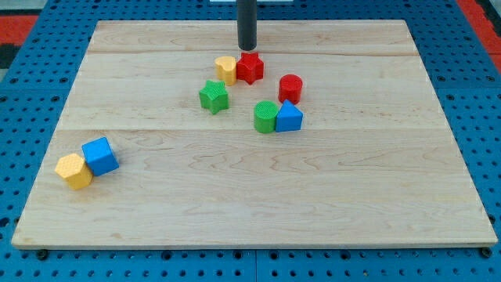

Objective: Separate the yellow heart from the red star

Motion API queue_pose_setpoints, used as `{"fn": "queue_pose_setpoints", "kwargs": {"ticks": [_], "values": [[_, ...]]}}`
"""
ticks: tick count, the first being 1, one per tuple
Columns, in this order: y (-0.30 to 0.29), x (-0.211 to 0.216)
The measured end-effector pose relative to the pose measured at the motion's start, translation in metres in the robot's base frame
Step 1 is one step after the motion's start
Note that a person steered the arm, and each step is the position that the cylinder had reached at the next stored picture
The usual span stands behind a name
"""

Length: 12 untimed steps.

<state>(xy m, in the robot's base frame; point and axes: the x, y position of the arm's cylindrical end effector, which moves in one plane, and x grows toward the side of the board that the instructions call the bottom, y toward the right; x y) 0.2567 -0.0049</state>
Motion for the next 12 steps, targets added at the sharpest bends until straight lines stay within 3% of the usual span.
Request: {"fn": "queue_pose_setpoints", "kwargs": {"ticks": [2,6,12], "values": [[-0.003,0.038],[-0.097,0.098],[-0.098,0.208]]}}
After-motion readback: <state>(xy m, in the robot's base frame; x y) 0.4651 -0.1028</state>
